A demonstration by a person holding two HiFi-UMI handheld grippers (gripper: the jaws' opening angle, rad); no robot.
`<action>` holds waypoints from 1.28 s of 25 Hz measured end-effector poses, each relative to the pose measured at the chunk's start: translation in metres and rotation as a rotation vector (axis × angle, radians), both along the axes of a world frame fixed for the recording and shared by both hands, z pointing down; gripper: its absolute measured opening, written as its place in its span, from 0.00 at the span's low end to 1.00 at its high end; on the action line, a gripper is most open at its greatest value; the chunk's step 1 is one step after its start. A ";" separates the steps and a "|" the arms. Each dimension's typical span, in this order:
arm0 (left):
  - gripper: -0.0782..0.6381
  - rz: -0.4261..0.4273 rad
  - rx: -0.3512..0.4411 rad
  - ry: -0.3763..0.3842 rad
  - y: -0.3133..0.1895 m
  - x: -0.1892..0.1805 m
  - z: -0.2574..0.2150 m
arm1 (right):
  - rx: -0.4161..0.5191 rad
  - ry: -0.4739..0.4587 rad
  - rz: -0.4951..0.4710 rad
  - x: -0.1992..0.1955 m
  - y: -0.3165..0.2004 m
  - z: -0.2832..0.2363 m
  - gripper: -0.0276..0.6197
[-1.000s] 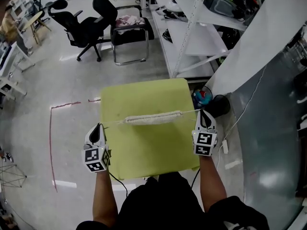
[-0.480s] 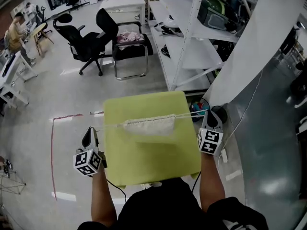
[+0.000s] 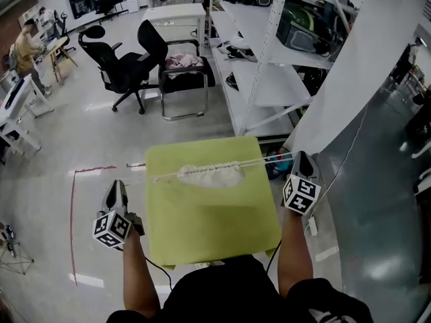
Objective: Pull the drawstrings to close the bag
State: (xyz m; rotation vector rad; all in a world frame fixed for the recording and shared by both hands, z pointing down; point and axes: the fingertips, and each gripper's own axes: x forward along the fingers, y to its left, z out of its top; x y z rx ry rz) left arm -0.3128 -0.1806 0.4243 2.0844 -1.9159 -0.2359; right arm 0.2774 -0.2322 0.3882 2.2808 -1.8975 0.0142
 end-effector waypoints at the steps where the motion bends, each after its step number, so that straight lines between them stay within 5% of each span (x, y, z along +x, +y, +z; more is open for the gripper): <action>1: 0.12 0.002 0.000 0.033 0.000 -0.002 0.001 | 0.006 -0.016 0.005 0.003 0.000 -0.002 0.06; 5: 0.12 -0.001 0.000 0.108 0.002 -0.009 0.004 | 0.028 -0.085 0.026 0.015 0.001 -0.006 0.06; 11: 0.12 -0.020 0.012 -0.006 0.008 -0.016 -0.009 | 0.055 -0.074 0.039 0.027 0.008 -0.013 0.06; 24: 0.12 -0.046 0.033 -0.009 0.018 -0.055 -0.017 | 0.106 -0.118 0.001 0.034 0.006 -0.035 0.06; 32: 0.12 -0.063 0.044 -0.124 0.008 -0.044 -0.033 | 0.094 -0.036 -0.011 0.028 0.006 -0.032 0.06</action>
